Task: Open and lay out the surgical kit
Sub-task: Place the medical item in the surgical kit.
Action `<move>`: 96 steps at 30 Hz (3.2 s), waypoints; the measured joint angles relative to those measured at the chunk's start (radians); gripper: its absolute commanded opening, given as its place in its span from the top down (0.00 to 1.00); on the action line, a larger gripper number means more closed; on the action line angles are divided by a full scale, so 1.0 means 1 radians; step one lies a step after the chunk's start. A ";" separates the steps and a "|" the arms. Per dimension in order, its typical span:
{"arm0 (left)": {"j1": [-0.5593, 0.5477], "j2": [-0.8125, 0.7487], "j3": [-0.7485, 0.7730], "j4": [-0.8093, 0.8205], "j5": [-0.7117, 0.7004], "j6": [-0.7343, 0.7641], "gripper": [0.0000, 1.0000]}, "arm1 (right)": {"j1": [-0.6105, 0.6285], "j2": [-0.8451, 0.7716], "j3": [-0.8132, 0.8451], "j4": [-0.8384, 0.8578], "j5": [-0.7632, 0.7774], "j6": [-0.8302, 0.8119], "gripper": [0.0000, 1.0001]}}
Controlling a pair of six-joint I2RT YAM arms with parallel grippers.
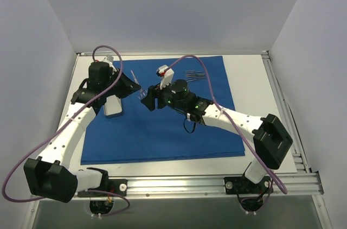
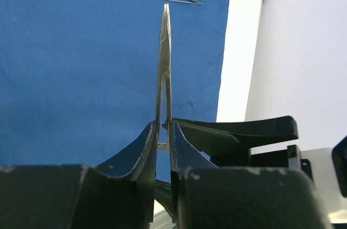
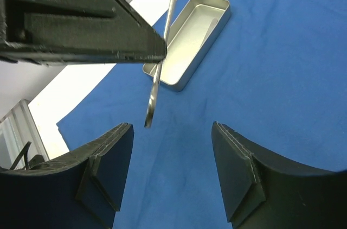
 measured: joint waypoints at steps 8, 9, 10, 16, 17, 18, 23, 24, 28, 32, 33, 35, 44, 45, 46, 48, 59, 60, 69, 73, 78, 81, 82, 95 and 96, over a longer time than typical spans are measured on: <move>-0.005 0.000 -0.007 0.002 0.006 -0.002 0.98 | 0.000 0.033 0.052 -0.001 0.006 -0.015 0.54; -0.005 0.000 -0.007 0.002 0.009 -0.002 0.98 | 0.000 0.041 0.059 -0.001 0.006 -0.018 0.57; -0.005 0.000 -0.007 0.003 0.010 -0.002 0.98 | 0.000 0.049 0.066 0.000 0.006 -0.020 0.59; -0.012 -0.001 -0.009 0.011 0.023 -0.004 0.98 | -0.007 0.106 0.092 -0.002 -0.019 -0.029 1.00; -0.013 -0.002 -0.011 0.012 0.026 -0.003 0.98 | -0.010 0.114 0.095 -0.003 -0.025 -0.025 1.00; -0.014 -0.002 -0.011 0.013 0.029 -0.006 0.98 | -0.014 0.120 0.097 -0.003 -0.033 -0.024 1.00; -0.016 -0.003 -0.014 0.025 0.040 0.003 0.76 | -0.039 0.123 0.097 -0.007 -0.068 -0.027 1.00; -0.016 -0.003 -0.014 0.028 0.043 0.010 0.66 | -0.047 0.123 0.097 -0.008 -0.078 -0.029 1.00; 0.005 -0.003 -0.014 0.028 0.060 0.037 0.36 | -0.082 0.106 0.079 -0.013 -0.114 -0.032 1.00; 0.071 -0.006 -0.014 0.013 0.082 0.087 0.32 | -0.145 0.054 0.042 -0.048 -0.200 -0.038 1.00; 0.091 -0.008 -0.014 0.011 0.098 0.109 0.31 | -0.163 0.043 0.042 -0.062 -0.235 -0.045 1.00; 0.131 -0.015 -0.014 0.013 0.149 0.163 0.28 | -0.193 0.027 0.046 -0.103 -0.319 -0.072 1.00; 0.156 -0.053 -0.073 0.113 0.508 0.323 0.28 | -0.207 0.013 0.104 -0.372 -0.677 -0.176 1.00; 0.156 -0.067 -0.097 0.140 0.547 0.321 0.28 | -0.204 0.002 0.104 -0.394 -0.703 -0.179 1.00; 0.156 -0.080 -0.118 0.159 0.580 0.319 0.28 | -0.204 -0.010 0.104 -0.410 -0.724 -0.182 1.00; 0.156 -0.104 -0.151 0.181 0.634 0.319 0.28 | -0.205 -0.040 0.104 -0.447 -0.756 -0.194 1.00; 0.155 -0.173 -0.222 0.260 0.756 0.332 0.31 | -0.205 -0.098 0.105 -0.549 -0.854 -0.251 1.00; 0.155 -0.180 -0.236 0.283 0.764 0.317 0.32 | -0.206 -0.099 0.104 -0.547 -0.856 -0.251 1.00; 0.154 -0.192 -0.339 0.528 0.842 0.149 0.42 | -0.212 -0.104 0.090 -0.497 -0.911 -0.223 1.00; 0.153 -0.192 -0.350 0.623 0.867 0.095 0.46 | -0.212 -0.103 0.090 -0.485 -0.930 -0.220 1.00; 0.151 -0.190 -0.385 0.742 0.880 0.005 0.55 | -0.212 -0.098 0.090 -0.478 -0.937 -0.215 1.00; 0.147 -0.186 -0.387 0.776 0.892 -0.027 0.69 | -0.212 -0.091 0.090 -0.472 -0.938 -0.207 1.00; 0.146 -0.186 -0.387 0.783 0.895 -0.035 0.74 | -0.212 -0.087 0.090 -0.468 -0.940 -0.204 1.00; 0.140 -0.187 -0.283 0.510 0.790 0.107 0.98 | -0.213 -0.056 0.196 -0.573 -0.735 -0.217 0.42; 0.139 -0.187 -0.258 0.458 0.751 0.130 0.98 | -0.205 -0.054 0.228 -0.609 -0.664 -0.233 0.42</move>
